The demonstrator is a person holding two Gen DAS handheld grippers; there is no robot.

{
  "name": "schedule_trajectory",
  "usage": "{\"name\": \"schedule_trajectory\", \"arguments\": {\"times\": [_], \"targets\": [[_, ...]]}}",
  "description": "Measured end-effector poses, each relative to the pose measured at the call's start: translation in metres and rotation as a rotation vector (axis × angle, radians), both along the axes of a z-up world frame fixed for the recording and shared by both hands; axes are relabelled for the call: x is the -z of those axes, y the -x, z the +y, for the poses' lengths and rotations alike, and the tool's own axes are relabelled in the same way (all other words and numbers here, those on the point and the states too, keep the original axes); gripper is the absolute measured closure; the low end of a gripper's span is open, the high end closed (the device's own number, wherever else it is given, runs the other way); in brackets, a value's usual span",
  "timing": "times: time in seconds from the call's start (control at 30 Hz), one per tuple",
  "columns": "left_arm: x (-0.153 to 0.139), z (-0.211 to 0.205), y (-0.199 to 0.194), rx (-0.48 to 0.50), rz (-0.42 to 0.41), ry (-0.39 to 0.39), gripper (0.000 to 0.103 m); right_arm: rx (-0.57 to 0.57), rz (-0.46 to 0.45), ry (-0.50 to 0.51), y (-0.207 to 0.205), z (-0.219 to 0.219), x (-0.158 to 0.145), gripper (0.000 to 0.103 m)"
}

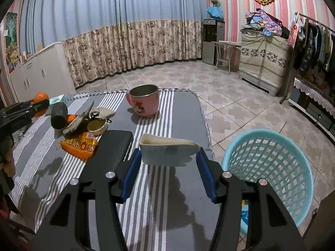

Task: Collect trash
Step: 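Carry the orange peel and white card to the basket and release both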

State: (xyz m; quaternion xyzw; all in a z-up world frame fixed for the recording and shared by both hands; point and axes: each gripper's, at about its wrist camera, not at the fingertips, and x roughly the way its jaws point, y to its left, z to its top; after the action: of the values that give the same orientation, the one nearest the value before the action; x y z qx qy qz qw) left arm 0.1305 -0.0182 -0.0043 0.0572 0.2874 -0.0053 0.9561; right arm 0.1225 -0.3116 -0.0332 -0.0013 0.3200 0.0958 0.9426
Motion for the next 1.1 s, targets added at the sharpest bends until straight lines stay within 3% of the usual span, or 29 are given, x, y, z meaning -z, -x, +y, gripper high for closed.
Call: {"name": "schedule_trajectory", "arguments": {"times": [0.27,0.53,0.77,1.1], "targets": [[-0.005,-0.011,-0.001,0.015,-0.002,0.012,0.065,0.017,-0.024,-0.007,0.007,-0.008,-0.012,0.049],[-0.015,-0.051,-0.009,0.084,-0.026,0.024,0.065,0.138,-0.09,0.017,0.022,-0.056,-0.036,0.049],[-0.01,-0.119,-0.016,0.193,-0.03,0.039,0.065,0.286,-0.115,0.095,0.03,-0.108,-0.033,0.049],[0.024,-0.233,-0.036,0.378,0.036,0.086,0.065,0.398,-0.068,0.067,0.023,-0.176,-0.009,0.049]]}}
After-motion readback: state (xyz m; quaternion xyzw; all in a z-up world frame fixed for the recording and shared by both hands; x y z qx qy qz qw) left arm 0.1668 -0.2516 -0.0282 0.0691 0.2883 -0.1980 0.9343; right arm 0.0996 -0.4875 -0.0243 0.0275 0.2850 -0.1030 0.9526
